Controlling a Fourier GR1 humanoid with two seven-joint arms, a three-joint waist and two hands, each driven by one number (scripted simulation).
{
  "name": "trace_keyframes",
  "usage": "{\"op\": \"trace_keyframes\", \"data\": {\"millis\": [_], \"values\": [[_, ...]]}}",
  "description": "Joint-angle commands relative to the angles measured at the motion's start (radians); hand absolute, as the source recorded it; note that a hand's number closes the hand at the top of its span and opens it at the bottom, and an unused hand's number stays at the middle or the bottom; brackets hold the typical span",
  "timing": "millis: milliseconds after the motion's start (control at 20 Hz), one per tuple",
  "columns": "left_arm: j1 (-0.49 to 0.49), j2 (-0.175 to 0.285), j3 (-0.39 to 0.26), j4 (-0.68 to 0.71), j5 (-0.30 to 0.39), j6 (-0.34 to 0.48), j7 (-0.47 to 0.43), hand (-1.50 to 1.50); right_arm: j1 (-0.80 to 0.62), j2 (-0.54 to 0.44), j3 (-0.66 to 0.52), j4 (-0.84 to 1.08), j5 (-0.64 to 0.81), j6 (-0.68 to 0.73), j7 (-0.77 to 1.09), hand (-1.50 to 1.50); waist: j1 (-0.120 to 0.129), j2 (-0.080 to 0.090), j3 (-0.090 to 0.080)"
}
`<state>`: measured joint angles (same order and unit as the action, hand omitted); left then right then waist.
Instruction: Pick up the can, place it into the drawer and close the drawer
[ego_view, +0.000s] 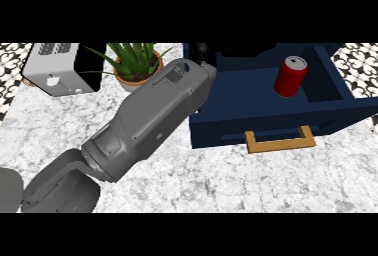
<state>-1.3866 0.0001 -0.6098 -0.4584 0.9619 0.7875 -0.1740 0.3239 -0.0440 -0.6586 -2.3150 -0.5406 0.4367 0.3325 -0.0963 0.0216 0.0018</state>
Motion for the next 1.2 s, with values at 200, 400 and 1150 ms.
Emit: {"op": "trace_keyframes", "data": {"millis": [200, 400, 1150], "values": [[-0.033, 0.0, 0.016, -0.02, 0.046, -0.011, -0.053, -1.5, -0.067, -0.058, -0.015, -0.071, 0.257, 0.08, -0.161, -1.5, 0.022, 0.001, 0.0], [0.008, 0.0, 0.008, -0.027, 0.077, 0.01, -0.132, -1.5, -0.118, -0.058, 0.05, -0.122, 0.308, 0.075, -0.178, -1.5, 0.011, 0.004, -0.001], [-0.08, 0.0, 0.022, -0.009, 0.096, 0.003, -0.059, -1.5, -0.382, -0.083, 0.435, 0.066, 1.047, -0.012, -0.289, -1.5, 0.101, -0.007, -0.001]]}}
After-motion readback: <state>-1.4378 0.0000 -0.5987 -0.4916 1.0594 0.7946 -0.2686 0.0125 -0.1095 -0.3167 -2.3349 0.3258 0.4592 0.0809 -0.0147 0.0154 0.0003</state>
